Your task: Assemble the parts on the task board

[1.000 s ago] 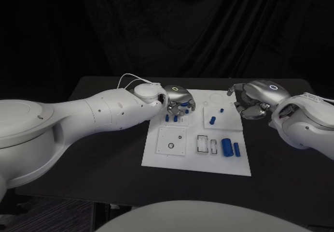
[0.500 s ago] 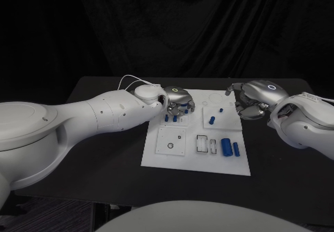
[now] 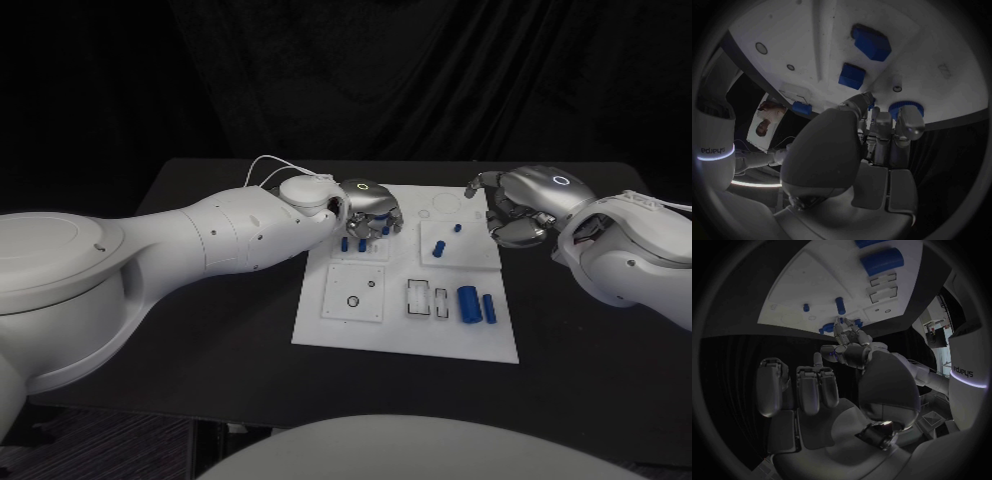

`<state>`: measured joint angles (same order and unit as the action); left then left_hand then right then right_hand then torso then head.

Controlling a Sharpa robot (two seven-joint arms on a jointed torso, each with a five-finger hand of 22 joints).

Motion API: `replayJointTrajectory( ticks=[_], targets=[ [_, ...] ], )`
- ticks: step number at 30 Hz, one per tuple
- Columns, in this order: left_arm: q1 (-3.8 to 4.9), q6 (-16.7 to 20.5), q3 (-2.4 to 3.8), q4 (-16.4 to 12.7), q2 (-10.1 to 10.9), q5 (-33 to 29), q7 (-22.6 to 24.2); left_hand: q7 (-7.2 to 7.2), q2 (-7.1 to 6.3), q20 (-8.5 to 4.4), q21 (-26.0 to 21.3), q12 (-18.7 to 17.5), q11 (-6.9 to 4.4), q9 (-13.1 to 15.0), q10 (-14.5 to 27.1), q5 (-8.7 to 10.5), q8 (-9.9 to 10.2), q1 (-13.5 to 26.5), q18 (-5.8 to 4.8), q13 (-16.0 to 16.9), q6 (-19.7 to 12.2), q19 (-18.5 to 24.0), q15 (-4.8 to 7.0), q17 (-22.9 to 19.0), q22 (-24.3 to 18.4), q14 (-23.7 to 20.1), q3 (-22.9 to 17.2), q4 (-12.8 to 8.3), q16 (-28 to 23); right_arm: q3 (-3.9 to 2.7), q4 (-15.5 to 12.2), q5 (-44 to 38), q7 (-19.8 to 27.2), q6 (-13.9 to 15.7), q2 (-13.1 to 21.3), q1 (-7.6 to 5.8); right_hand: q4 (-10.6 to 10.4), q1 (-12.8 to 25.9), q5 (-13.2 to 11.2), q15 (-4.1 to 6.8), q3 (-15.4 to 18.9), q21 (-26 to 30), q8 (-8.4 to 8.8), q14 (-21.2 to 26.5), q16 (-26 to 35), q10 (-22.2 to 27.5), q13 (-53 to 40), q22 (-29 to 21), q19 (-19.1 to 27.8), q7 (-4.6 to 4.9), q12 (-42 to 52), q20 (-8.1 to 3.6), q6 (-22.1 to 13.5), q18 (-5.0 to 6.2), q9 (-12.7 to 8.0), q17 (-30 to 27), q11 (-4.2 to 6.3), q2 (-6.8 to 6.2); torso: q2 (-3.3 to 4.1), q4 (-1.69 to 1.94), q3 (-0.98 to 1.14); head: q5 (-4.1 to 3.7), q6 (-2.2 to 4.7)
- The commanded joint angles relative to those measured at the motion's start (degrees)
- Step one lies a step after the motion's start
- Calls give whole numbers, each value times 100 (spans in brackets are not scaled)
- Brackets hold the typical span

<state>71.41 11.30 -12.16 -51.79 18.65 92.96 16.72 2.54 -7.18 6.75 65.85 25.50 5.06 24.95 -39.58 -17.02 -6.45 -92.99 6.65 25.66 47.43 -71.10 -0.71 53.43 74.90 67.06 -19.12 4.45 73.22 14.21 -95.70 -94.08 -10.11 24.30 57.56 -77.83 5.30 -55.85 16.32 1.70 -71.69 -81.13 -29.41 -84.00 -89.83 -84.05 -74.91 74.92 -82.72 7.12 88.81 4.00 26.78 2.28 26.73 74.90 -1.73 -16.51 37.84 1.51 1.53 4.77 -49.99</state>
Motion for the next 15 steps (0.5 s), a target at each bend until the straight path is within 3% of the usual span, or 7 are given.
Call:
replayJointTrajectory(
  ticks=[1, 15],
  targets=[
    [-21, 70, 6, 28, -27, 18, 144, 6, 1, -31, 46, 59, 4, 15, -96, -12, -49, 65, -72, -6, 78, -19, 15, 14, 734, 14, -48, -1, 36, -5, 3, -6, -90, -52, -7, 4, 5, 52, 3, 60, -29, 32, -40, -579, 9, -343, -1301, 1129, 58, -14, -32, -4, -42, 67, -5, 1469, 36, 21, -1, 1, 0, -5, -1],
    [-55, 251, 6, 137, -53, 18, 197, 61, 35, -73, 214, 217, -79, 259, -398, 65, -305, 186, -106, 45, 372, -164, 77, 90, 777, 169, -104, -51, 128, -5, 21, -6, -111, -128, -24, 5, 22, 48, 1, 61, -39, 34, -48, -575, 14, -332, -1292, 1127, 63, -14, -39, -5, -48, 69, -5, 1462, 36, 24, -3, -8, -1, -14, -1]
  ],
)
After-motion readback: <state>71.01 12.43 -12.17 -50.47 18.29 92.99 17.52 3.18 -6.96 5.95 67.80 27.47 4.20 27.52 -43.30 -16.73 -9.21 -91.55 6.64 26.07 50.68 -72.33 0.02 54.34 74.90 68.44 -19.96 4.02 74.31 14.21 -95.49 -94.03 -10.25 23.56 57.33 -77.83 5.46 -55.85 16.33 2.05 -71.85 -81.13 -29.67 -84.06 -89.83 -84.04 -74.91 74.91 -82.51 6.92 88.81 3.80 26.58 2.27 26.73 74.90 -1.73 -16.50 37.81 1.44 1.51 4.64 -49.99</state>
